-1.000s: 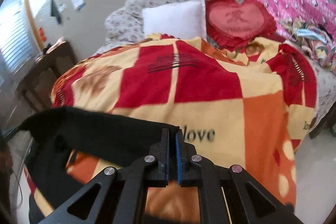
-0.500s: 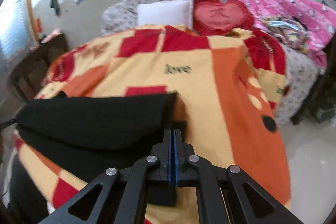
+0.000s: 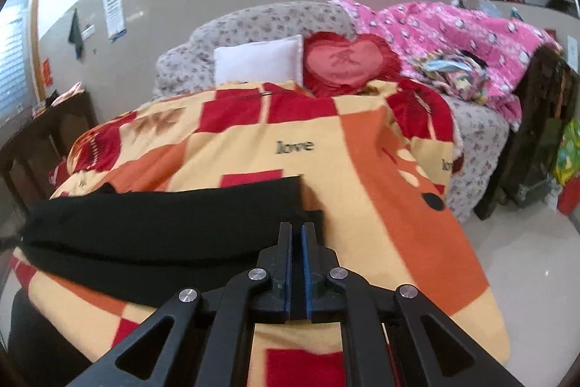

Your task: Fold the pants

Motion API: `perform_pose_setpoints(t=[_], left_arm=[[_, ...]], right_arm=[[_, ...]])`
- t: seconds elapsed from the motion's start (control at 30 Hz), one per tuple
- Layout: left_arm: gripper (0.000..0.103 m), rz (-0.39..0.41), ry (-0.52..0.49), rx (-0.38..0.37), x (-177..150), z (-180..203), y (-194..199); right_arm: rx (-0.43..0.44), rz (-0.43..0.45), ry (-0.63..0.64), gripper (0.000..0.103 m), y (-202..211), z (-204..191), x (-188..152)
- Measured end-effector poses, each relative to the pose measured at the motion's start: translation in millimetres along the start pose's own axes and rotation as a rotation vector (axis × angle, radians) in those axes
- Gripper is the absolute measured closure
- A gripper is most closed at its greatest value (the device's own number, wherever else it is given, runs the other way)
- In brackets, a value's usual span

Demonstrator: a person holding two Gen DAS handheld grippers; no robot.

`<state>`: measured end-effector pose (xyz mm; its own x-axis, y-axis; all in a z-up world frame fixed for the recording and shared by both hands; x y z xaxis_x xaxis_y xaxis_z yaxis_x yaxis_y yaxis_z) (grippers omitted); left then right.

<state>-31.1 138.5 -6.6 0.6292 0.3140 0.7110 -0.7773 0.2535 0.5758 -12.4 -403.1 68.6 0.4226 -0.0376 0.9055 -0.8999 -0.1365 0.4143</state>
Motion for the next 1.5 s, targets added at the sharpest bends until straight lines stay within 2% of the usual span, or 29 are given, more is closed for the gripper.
perform_pose_setpoints(t=[0.07, 0.2, 0.4, 0.5, 0.63, 0.73, 0.87, 0.93, 1.1, 1.17, 1.2, 1.27, 1.33, 1.5], left_arm=[[0.069, -0.011, 0.005, 0.041, -1.8, -3.9, -11.4], [0.069, 0.018, 0.055, 0.026, -0.1, -8.7, -14.3], [0.068, 0.106, 0.227, -0.068, 13.5, -22.8, -11.6], [0.061, 0.109, 0.265, -0.133, 11.5, -23.6, -7.9], [0.060, 0.137, 0.325, -0.189, 13.8, -30.6, -5.3], [0.060, 0.147, 0.381, -0.197, 17.8, -37.8, -9.1], [0.062, 0.168, 0.510, -0.196, 19.7, -53.2, -12.8], [0.086, 0.158, 0.464, -0.119, 20.5, -50.1, -12.5], [0.089, 0.138, 0.196, 0.067, 23.3, -22.5, -12.2], [0.089, 0.131, 0.075, 0.137, 22.5, -9.5, -15.5], [0.089, 0.125, 0.050, 0.154, 20.6, -7.1, -18.0], [0.089, 0.121, 0.029, 0.173, 18.5, -7.0, -22.3], [0.089, 0.113, 0.053, 0.165, 17.4, -13.7, -25.7], [0.088, 0.098, 0.104, 0.130, 18.0, -22.8, -30.0]], right_arm=[[0.023, 0.001, 0.004, 0.099, 0.2, -9.3, 0.4], [0.053, 0.008, -0.017, 0.099, 1.6, -18.0, -0.3], [0.086, -0.003, 0.007, 0.099, -1.5, -36.6, -6.6], [0.094, -0.007, 0.006, 0.099, -1.8, -39.2, -8.8], [0.093, -0.007, -0.015, 0.099, -3.2, -36.4, -10.0], [0.086, -0.003, -0.031, 0.098, -2.8, -34.8, -9.3], [0.085, 0.003, -0.064, 0.099, 1.5, -29.5, -6.2], [0.087, -0.009, -0.111, 0.099, 3.2, -20.9, -4.5], [0.002, -0.104, -0.310, 0.098, -3.0, 17.7, -5.2], [0.050, -0.121, -0.410, 0.095, -4.8, 27.9, -7.8], [0.088, -0.132, -0.455, 0.090, -7.2, 30.2, -9.1], [0.149, -0.170, -0.542, 0.080, -14.8, 33.2, -14.5], [0.183, -0.204, -0.590, 0.076, -24.9, 33.6, -18.6], [0.142, -0.246, -0.614, 0.076, -53.7, 40.3, -18.6]])
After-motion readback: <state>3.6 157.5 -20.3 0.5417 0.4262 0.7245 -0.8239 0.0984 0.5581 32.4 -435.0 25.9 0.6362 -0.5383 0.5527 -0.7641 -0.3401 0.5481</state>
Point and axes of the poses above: each gripper's, at about its wrist camera, not at the fingertips, and y roughly against the way its jaws point, z to its right, x to its top, the point moved 3 cm from there along -y, roughly the way its jaws point, and after that the axes turned 11 degrees about z, right-handed, at the moved point
